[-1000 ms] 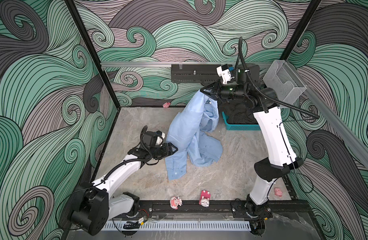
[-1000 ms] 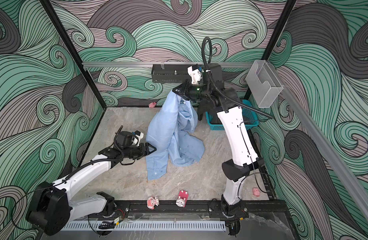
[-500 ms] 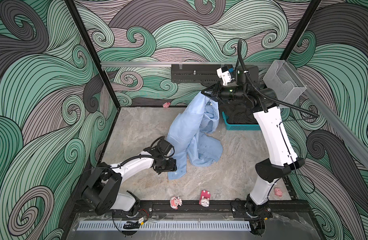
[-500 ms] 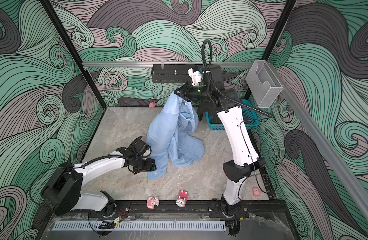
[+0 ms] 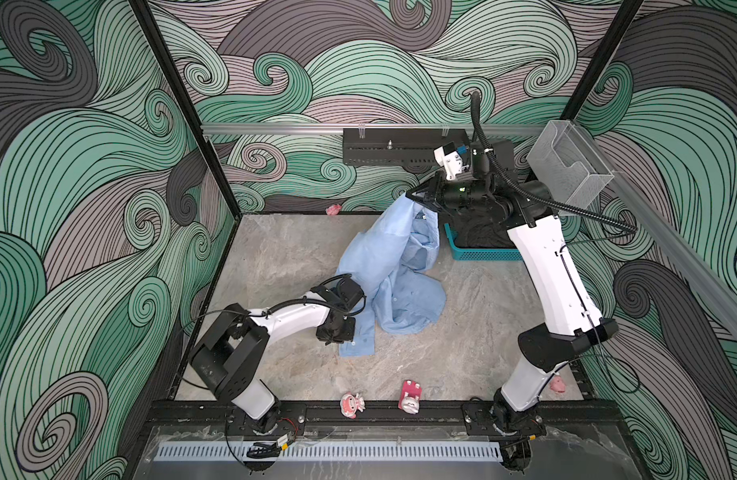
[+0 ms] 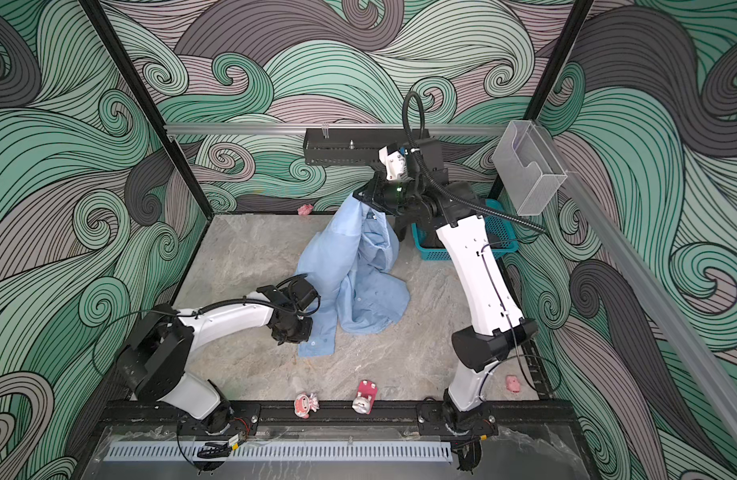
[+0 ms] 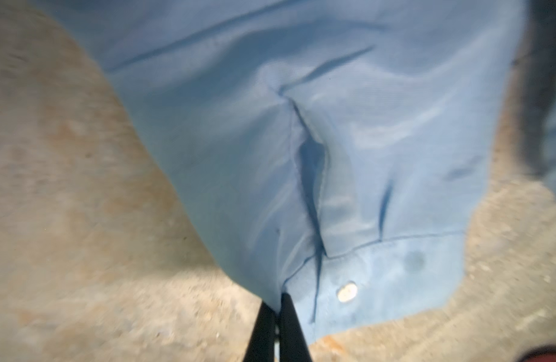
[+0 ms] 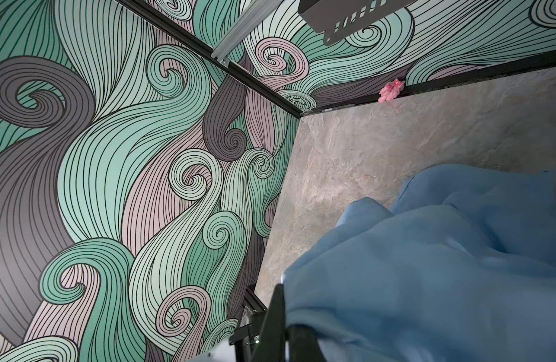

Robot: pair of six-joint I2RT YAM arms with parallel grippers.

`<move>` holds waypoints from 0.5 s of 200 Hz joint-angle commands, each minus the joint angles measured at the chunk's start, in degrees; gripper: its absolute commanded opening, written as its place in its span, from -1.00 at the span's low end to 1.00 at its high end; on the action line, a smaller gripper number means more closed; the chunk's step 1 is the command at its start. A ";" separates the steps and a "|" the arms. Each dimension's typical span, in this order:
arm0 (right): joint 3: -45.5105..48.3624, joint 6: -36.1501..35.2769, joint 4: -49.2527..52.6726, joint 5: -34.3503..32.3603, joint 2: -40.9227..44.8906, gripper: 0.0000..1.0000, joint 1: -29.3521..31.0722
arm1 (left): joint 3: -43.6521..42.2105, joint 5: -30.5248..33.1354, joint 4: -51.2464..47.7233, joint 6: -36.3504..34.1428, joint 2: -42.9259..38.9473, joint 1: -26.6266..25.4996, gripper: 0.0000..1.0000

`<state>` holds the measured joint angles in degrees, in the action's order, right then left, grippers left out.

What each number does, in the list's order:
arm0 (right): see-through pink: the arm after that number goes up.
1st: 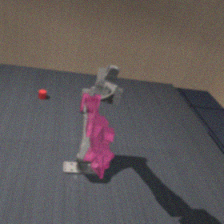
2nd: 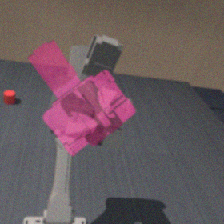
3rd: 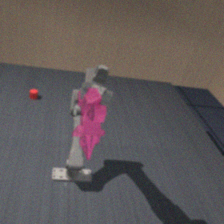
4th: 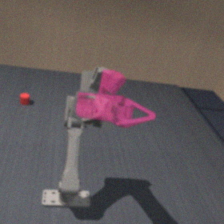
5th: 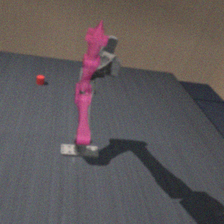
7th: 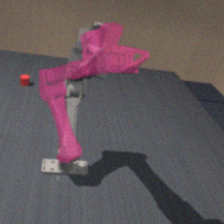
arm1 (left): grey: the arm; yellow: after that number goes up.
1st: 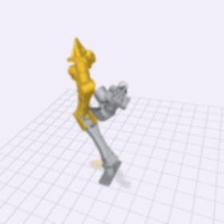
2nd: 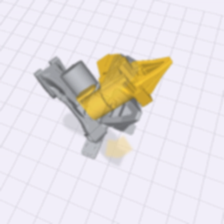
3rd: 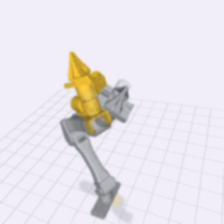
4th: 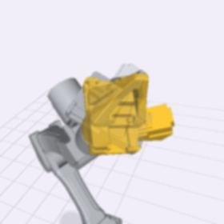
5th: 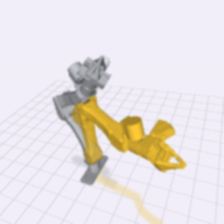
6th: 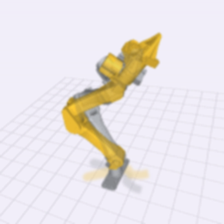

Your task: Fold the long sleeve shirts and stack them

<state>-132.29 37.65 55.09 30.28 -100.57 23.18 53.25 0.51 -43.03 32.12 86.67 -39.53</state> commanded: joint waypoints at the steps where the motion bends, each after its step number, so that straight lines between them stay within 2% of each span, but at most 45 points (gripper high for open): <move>1: 1.66 -2.15 -0.87 -1.66 1.21 -1.00 -0.64 | 10.28 5.18 -7.41 -3.38 -13.64 2.10 -1.00; 18: 3.56 -3.14 -0.88 -2.26 0.55 -1.00 -1.29 | 21.74 2.21 -10.80 -6.28 -17.57 2.17 -1.00; 35: 6.06 -4.79 -0.56 -4.98 0.52 -1.00 -2.01 | 35.58 -3.99 -16.50 -7.83 -15.45 1.85 -1.00; 48: 8.12 -5.60 -0.51 -6.17 0.67 -1.00 -2.49 | 41.52 -6.80 -17.30 -7.47 -14.15 0.71 -1.00; 71: 9.46 -6.98 0.31 -7.83 0.69 -1.00 -3.96 | 42.26 -13.47 -11.34 -5.06 -12.58 -3.80 -1.00; 100: 6.85 -8.28 2.80 -6.78 -0.23 -1.00 -7.52 | 35.87 -19.83 0.52 -0.91 -7.53 -13.07 -1.00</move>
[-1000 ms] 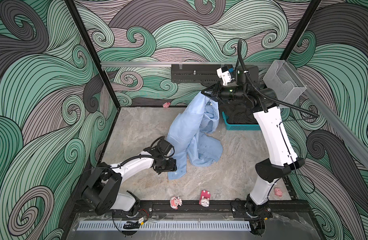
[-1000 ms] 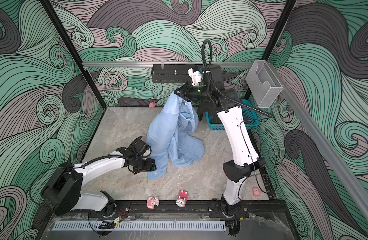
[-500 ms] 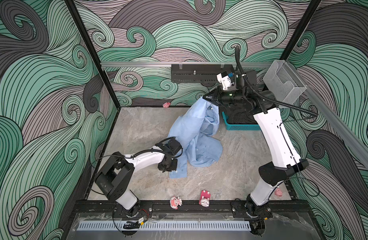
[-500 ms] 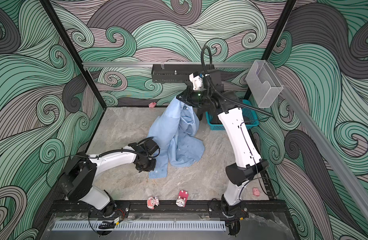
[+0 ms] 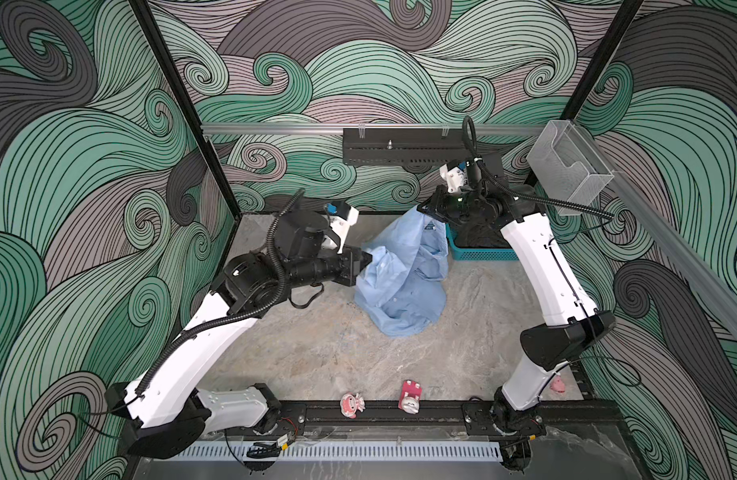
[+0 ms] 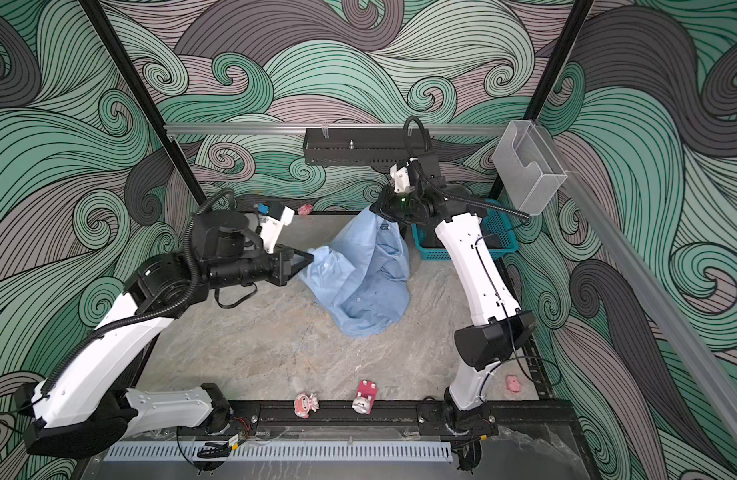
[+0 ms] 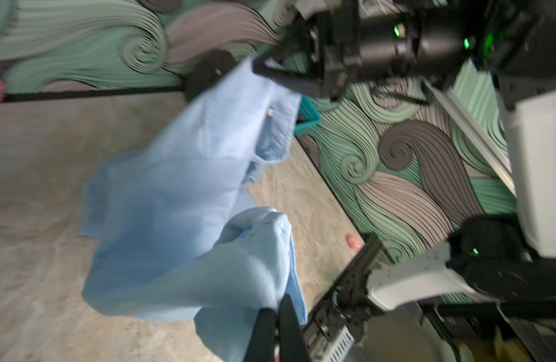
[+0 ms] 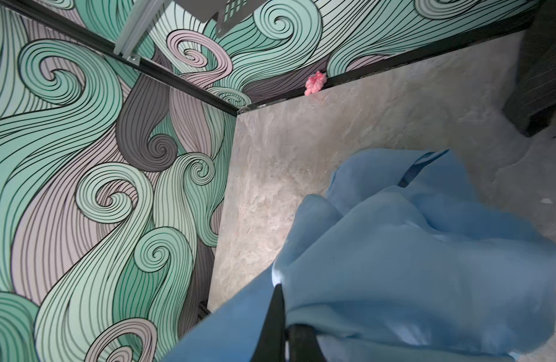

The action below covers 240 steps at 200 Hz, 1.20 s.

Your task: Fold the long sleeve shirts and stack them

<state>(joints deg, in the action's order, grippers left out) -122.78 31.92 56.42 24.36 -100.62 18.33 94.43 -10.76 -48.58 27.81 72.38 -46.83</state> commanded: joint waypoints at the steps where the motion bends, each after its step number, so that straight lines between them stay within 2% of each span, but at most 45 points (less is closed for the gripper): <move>1: -2.78 -2.60 1.52 -0.79 -0.19 -1.00 -2.76 | -5.44 -8.83 6.41 3.53 7.01 -6.06 -1.00; 19: -4.25 -3.09 2.45 0.57 -0.34 -1.00 -4.40 | -8.57 -12.38 14.07 5.68 13.37 -10.67 -1.00; 36: -4.81 -3.17 2.67 2.57 -0.27 -1.00 -5.49 | -7.17 -15.92 15.78 5.90 20.76 -12.97 -1.00; 39: -4.83 -3.18 2.73 2.98 -0.19 -1.00 -5.69 | -6.52 -17.05 15.37 5.82 22.12 -13.06 -0.93; 48: -5.14 -3.43 3.03 3.38 -0.10 -1.00 -6.06 | -3.65 -19.29 12.16 5.35 25.72 -13.22 -0.40; 55: -5.36 -3.62 3.44 3.63 0.12 -1.00 -6.28 | -2.57 -19.25 9.84 4.30 27.05 -13.43 -0.10; 63: -5.54 -3.86 3.86 3.90 0.29 -1.00 -6.62 | -3.62 -17.80 9.74 3.48 26.11 -13.77 0.11; 68: -5.60 -4.05 3.99 4.11 0.48 -1.00 -6.83 | -5.31 -17.42 10.95 3.31 24.49 -13.75 0.32; 81: -5.80 -4.65 4.74 4.34 1.10 -1.00 -7.23 | -9.81 -15.12 13.56 2.93 18.91 -13.05 0.55; 103: -5.76 -4.76 5.01 4.64 2.12 -1.00 -7.99 | -17.00 -10.56 15.81 2.68 8.50 -11.01 0.62; 124: -5.70 -4.59 5.02 5.17 2.94 -1.00 -8.06 | -26.78 -1.39 19.70 5.74 -1.93 -8.71 0.65; 143: -5.46 -4.42 5.01 5.94 3.51 -1.00 -8.04 | -37.03 -4.79 26.73 12.43 -7.47 0.19 0.54; 156: -5.29 -4.33 5.15 6.04 4.03 -1.00 -8.07 | -42.50 -4.05 30.76 12.32 -9.22 4.42 0.56; 170: -5.06 -4.15 5.27 6.69 4.49 -1.00 -8.05 | -45.29 -4.21 33.34 10.25 -8.06 7.20 0.62; 191: -5.17 -4.15 5.81 7.17 4.91 -1.00 -8.05 | -46.09 -5.61 36.24 7.59 -1.82 9.83 0.62; 226: -4.96 -4.45 6.90 7.72 5.60 -1.00 -7.98 | -41.29 -9.42 34.69 4.98 10.37 13.04 0.62; 240: -4.36 -4.45 6.97 7.83 6.00 -1.00 -7.88 | -40.81 -9.66 36.92 4.70 12.51 13.53 0.63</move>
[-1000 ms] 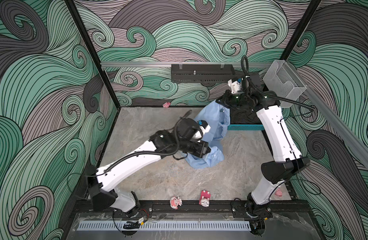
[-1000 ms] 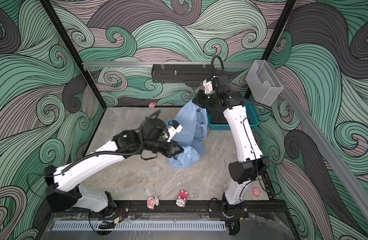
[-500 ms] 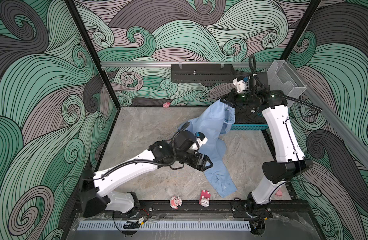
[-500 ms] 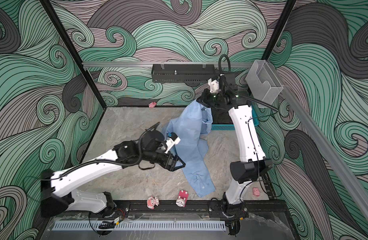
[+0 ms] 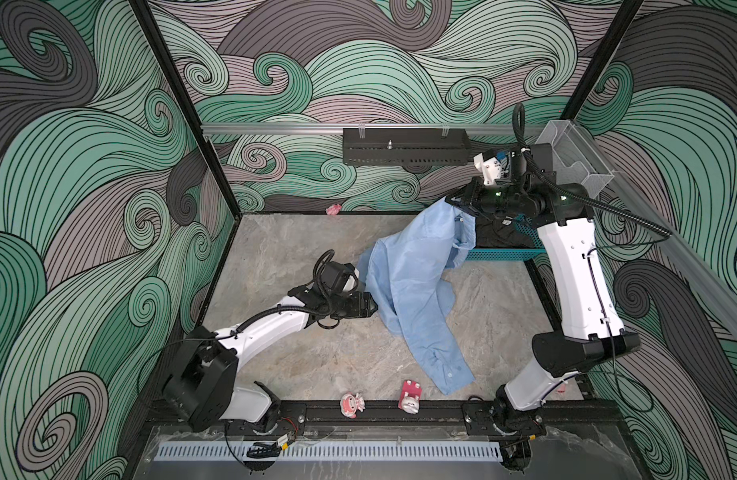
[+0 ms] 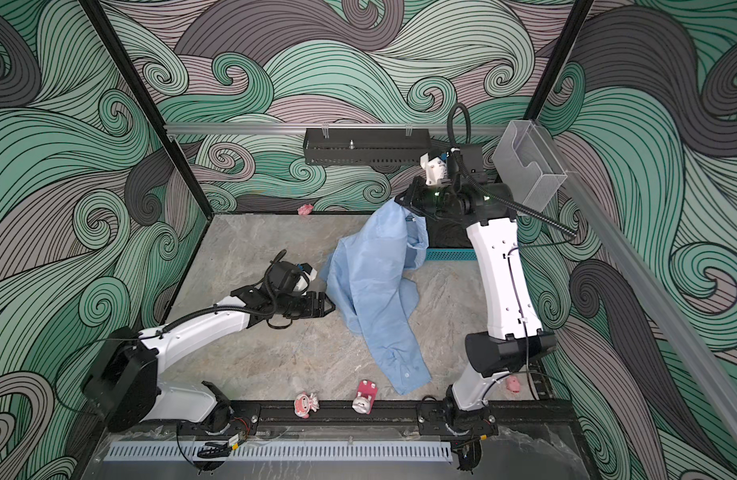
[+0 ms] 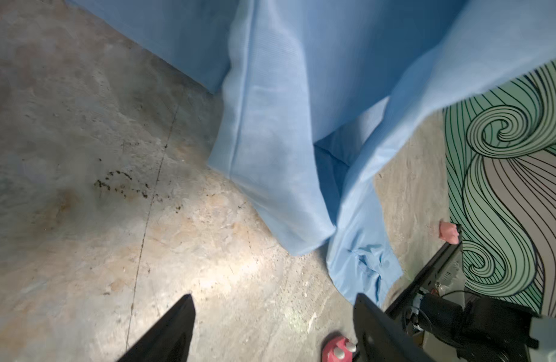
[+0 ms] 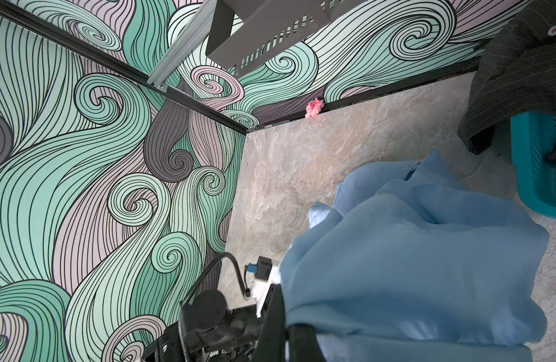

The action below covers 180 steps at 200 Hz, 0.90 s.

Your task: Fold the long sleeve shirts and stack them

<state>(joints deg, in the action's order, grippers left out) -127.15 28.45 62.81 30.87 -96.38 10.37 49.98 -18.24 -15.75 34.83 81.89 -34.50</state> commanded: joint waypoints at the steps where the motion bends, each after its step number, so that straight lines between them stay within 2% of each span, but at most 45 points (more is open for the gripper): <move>1: 0.04 -0.96 0.58 1.31 1.79 -1.00 0.08 | 3.69 -2.21 4.21 -2.31 3.18 1.20 0.63; 31: 1.27 -1.28 0.59 1.81 2.76 -1.00 0.09 | 6.77 -2.68 5.66 -4.93 8.05 1.95 0.62; 61: 1.39 -1.54 0.87 2.09 3.27 -1.00 0.11 | 8.10 -7.99 9.46 -6.65 13.12 3.61 0.48; 86: 1.32 -1.86 1.29 2.16 3.44 -1.00 0.06 | 7.33 -11.31 13.05 -6.76 14.85 4.66 0.06; 105: 1.14 -1.92 1.48 2.48 3.49 -1.00 0.07 | 7.59 -11.03 11.66 -7.65 15.26 5.45 -0.09; 126: 1.07 -1.73 1.36 2.70 3.86 -1.00 0.04 | 7.73 -9.79 9.93 -8.50 15.26 6.58 -0.40; 134: 1.03 -1.65 1.38 2.76 4.01 -1.00 0.08 | 8.25 -9.12 8.50 -8.96 15.44 6.93 -0.44; 144: 1.06 -1.47 1.38 3.03 4.09 -1.00 0.05 | 8.85 -8.14 6.92 -9.38 15.58 7.29 -0.35; 160: 0.90 -1.38 1.37 3.05 4.36 -1.00 0.01 | 8.85 -6.82 5.76 -9.58 15.10 7.83 0.22; 180: 0.94 -1.25 1.40 3.18 4.68 -1.00 0.08 | 8.48 -5.82 5.51 -10.24 14.05 8.55 0.40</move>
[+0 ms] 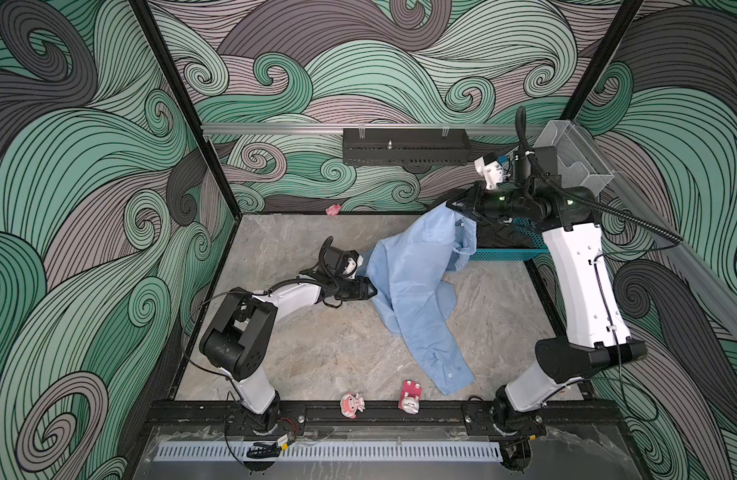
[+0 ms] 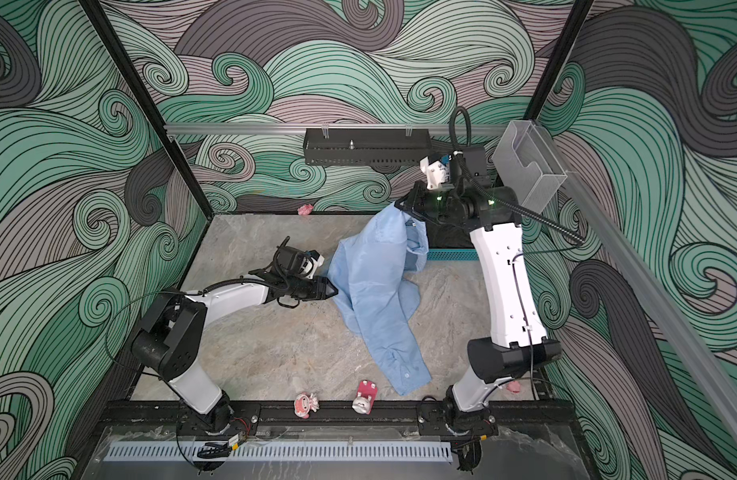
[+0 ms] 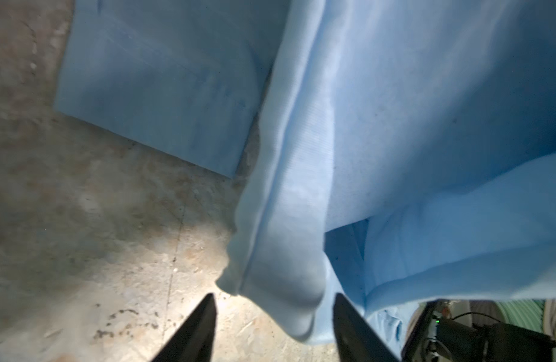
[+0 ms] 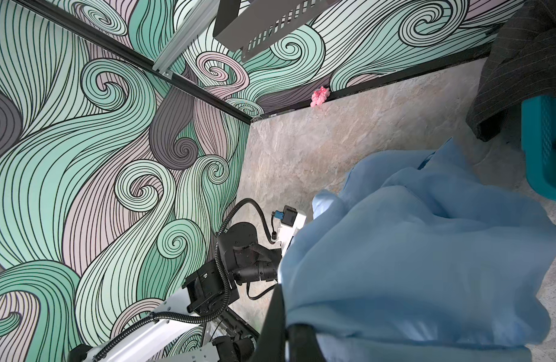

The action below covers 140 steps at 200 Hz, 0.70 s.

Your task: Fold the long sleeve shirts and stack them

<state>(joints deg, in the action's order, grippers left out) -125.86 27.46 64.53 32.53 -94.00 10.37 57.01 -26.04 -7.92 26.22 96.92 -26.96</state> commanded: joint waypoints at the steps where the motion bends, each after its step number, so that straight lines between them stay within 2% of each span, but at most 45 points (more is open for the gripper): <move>1: -0.35 -0.24 -0.35 1.50 2.31 -1.00 0.13 | 1.39 2.01 -2.34 -1.71 -1.01 1.06 0.41; 32: -0.17 -0.24 -0.37 1.78 2.61 -1.00 0.07 | 2.59 1.28 -2.50 -3.76 0.01 1.67 0.43; 63: 0.18 -0.05 -0.37 2.18 2.85 -1.00 0.01 | 4.52 -5.70 0.76 -4.16 3.13 1.86 0.27; 109: 0.25 0.22 -0.37 2.07 3.45 -1.00 0.08 | 5.83 -9.36 1.10 -3.79 5.98 2.26 -0.21; 119: 0.34 0.17 -0.37 1.94 3.63 -1.00 0.09 | 5.81 -9.35 0.94 -3.69 5.95 2.48 -0.37; 140: 0.56 -0.04 -0.35 1.52 4.07 -1.00 -0.05 | 5.44 -7.31 -0.74 -3.62 3.52 3.36 -0.85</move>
<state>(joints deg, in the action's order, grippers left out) -125.82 27.64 64.53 33.47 -92.20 10.37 61.17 -33.34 -7.62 23.20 102.35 -24.86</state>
